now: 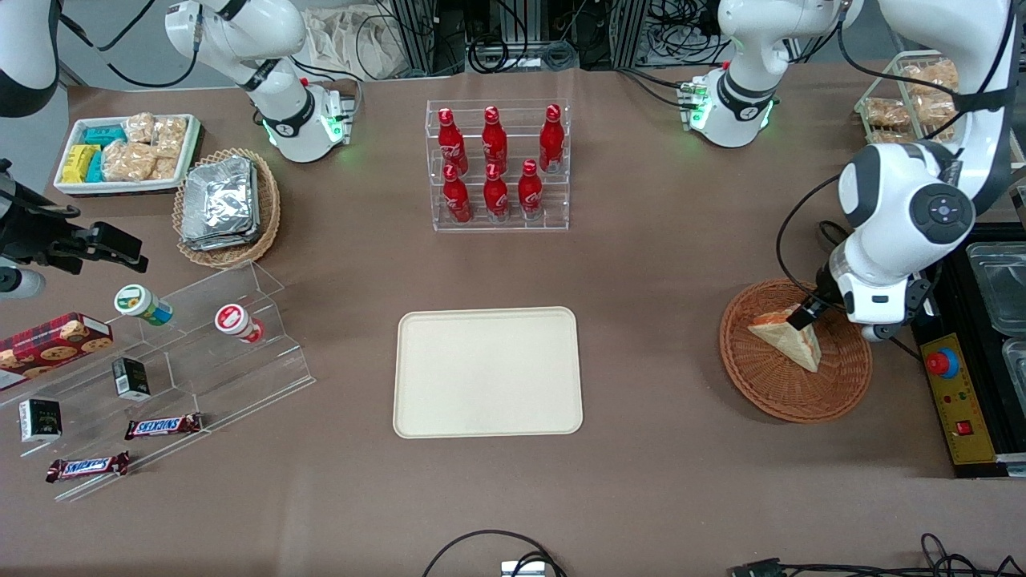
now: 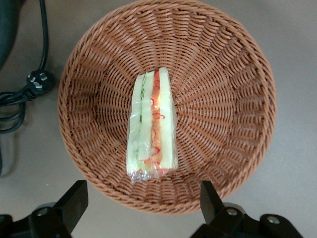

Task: Place sandwich from basket to tray
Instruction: 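Lower the open left gripper around the sandwich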

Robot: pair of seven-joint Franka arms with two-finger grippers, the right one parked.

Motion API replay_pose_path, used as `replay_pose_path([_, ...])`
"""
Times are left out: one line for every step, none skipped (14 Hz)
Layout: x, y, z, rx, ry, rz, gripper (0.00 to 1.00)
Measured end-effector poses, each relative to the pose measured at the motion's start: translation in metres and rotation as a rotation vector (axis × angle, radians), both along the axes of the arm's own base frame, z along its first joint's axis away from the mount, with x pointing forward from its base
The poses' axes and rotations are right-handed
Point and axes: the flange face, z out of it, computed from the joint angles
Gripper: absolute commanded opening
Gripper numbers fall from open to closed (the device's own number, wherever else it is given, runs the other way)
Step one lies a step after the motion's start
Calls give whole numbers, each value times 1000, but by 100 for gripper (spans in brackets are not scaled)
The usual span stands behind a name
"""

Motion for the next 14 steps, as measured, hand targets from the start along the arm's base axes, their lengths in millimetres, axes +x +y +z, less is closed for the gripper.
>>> replay_pose_path([-1,0,-8,0,-5,10,100])
replay_pose_path([-1,0,-16,0,-7,16,100])
replay_pose_path([-2,-1,-23,0,-8,18,100])
replay_pose_path([-3,-1,-28,0,-11,21,100])
replay_pose_path([-3,0,-32,0,-14,23,100])
replay_pose_path([-4,0,-36,-1,-15,26,100])
replay_pose_path([-4,0,-40,-2,-17,28,100])
replay_pose_path([-4,1,-43,-4,-23,30,100])
replay_pose_path([-4,1,-47,-6,-32,33,100])
replay_pose_path([-4,2,-52,-8,-39,37,100])
replay_pose_path([-5,3,-59,-10,-42,40,100])
replay_pose_path([-6,5,-65,-12,-47,43,100])
replay_pose_path([-6,8,-72,-13,-52,52,100])
replay_pose_path([-6,13,-78,-13,-57,62,100])
